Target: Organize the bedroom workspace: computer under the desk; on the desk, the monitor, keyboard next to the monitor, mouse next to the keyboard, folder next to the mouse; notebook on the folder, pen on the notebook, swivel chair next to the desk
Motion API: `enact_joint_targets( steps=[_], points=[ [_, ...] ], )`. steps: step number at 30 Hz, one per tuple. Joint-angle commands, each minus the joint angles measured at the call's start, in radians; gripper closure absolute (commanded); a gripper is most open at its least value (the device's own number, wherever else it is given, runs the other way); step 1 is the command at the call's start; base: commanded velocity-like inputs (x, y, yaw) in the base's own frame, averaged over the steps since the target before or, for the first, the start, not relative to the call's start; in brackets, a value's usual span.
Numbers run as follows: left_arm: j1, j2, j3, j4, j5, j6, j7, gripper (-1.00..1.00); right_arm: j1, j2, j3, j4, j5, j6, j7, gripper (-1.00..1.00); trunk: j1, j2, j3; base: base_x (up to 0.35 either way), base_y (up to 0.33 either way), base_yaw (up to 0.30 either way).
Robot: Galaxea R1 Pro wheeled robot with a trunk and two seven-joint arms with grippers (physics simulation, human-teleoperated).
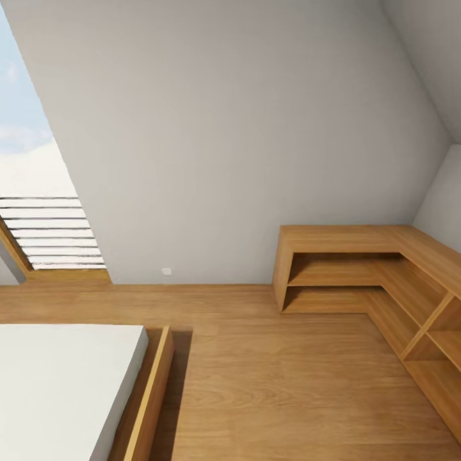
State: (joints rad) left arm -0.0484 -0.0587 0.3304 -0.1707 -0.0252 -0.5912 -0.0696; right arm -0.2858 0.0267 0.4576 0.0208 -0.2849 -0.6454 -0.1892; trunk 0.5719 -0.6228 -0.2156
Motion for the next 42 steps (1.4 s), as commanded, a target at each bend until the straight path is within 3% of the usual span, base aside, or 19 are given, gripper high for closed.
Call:
enact_joint_targets(
  steps=[1,30,42],
  points=[
    [-0.001,0.000,0.009,0.000,-0.002,-0.002,-0.007,-1.00,-0.001,0.000,0.009,0.002,-0.005,-0.003,-0.004,-1.00,0.001,-0.001,-0.002,0.295,0.000,0.000],
    [-0.001,0.000,0.008,0.002,-0.002,0.000,-0.008,-1.00,-0.002,-0.001,0.009,0.002,-0.004,-0.003,-0.004,-1.00,0.001,-0.001,-0.002,0.279,0.000,-0.001],
    [-0.001,0.000,0.008,0.002,-0.002,0.005,-0.008,-1.00,-0.001,0.000,0.009,0.002,-0.002,-0.003,-0.003,-1.00,0.001,-0.001,0.006,0.138,0.000,-0.158]
  ],
)
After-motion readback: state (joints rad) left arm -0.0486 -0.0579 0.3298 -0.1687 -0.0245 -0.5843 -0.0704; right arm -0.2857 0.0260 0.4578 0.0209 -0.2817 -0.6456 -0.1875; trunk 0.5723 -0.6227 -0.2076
